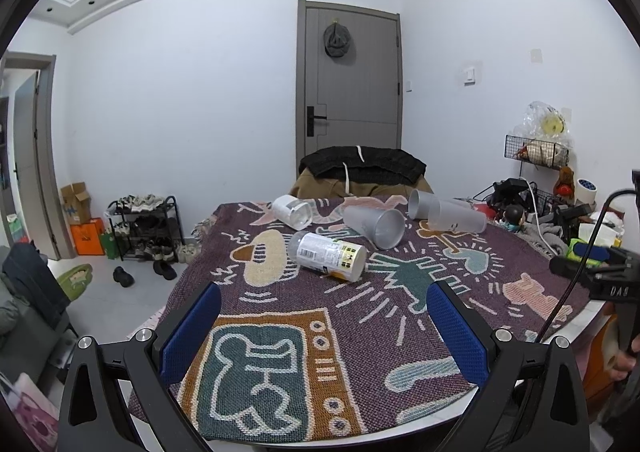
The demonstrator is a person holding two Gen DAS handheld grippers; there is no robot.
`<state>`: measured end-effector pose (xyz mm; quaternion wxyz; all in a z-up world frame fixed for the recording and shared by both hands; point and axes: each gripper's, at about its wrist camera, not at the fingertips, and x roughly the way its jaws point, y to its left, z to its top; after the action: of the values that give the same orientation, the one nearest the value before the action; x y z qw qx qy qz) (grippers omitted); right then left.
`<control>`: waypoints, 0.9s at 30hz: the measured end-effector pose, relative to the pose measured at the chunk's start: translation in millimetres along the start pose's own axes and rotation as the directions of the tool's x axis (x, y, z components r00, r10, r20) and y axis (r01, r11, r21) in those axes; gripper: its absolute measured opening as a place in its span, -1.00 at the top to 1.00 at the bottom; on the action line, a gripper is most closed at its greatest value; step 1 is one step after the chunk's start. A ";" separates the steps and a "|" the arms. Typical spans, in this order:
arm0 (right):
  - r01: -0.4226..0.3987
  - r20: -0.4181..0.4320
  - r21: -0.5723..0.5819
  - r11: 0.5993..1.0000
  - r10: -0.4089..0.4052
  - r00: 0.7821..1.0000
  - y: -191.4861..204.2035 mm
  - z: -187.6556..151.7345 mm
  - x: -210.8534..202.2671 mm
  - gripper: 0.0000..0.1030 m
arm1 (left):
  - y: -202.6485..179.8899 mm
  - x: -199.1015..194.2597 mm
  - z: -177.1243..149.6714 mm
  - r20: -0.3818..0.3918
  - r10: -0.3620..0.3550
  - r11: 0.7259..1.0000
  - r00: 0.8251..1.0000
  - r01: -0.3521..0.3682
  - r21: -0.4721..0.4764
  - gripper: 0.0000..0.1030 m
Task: Flip cup upside down
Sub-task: 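Move the right tool to the lying labeled bottle and grasp it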
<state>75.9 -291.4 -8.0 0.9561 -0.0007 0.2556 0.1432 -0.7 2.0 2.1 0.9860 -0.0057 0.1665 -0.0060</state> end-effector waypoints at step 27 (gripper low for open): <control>-0.222 -0.049 -0.146 0.964 0.217 0.975 103.9 112.6 91.9 -0.93 | 72.6 62.9 3.4 -0.057 0.077 0.992 0.995 -0.082 -0.098 -0.99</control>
<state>178.5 -158.2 52.4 0.9273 -0.0469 0.2582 0.2668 60.5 73.8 -16.3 0.9792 -0.0482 0.1929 0.0414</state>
